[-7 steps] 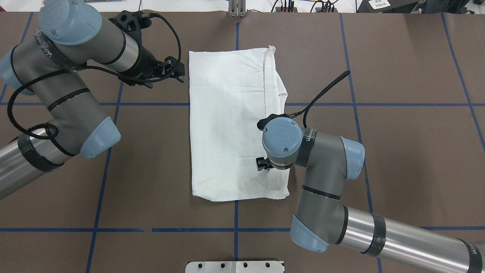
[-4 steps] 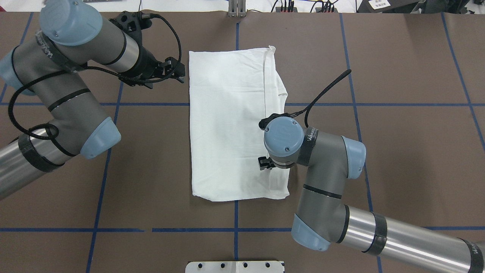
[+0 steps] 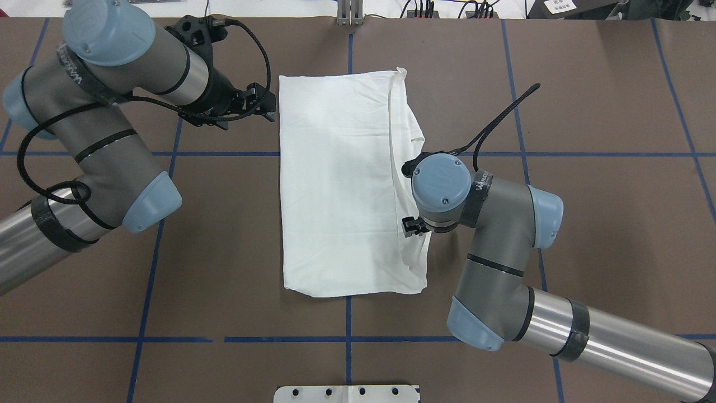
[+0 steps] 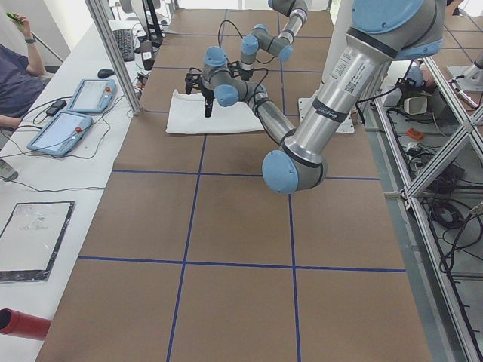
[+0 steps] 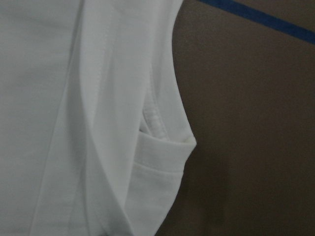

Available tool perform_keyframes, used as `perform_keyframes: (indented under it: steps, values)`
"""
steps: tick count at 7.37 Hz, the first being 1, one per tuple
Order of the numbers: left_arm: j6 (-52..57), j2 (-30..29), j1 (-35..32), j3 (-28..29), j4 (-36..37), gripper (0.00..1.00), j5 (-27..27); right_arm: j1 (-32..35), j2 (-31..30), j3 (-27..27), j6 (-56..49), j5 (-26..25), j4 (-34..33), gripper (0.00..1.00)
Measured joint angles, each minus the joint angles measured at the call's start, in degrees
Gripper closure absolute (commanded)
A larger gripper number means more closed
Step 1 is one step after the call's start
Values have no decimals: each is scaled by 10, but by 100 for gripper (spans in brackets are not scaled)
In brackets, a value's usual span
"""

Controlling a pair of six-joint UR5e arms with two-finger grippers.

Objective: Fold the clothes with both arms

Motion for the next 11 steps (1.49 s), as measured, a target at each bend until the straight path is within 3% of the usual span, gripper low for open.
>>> perform_keyframes:
  steps: [4,6,8,11]
  values:
    - [0,-2,2,1,0,0,0,22,-84,69,-46,0,1,0]
    - [0,-2,2,1,0,0,0,33,-88,91,-60,3,2,0]
    - [3,-1,2,3,-2,0,0,36,-26,56,-61,-1,6,0]
    - [2,4,2,33,-57,0,1,37,79,-41,-61,-22,9,0]
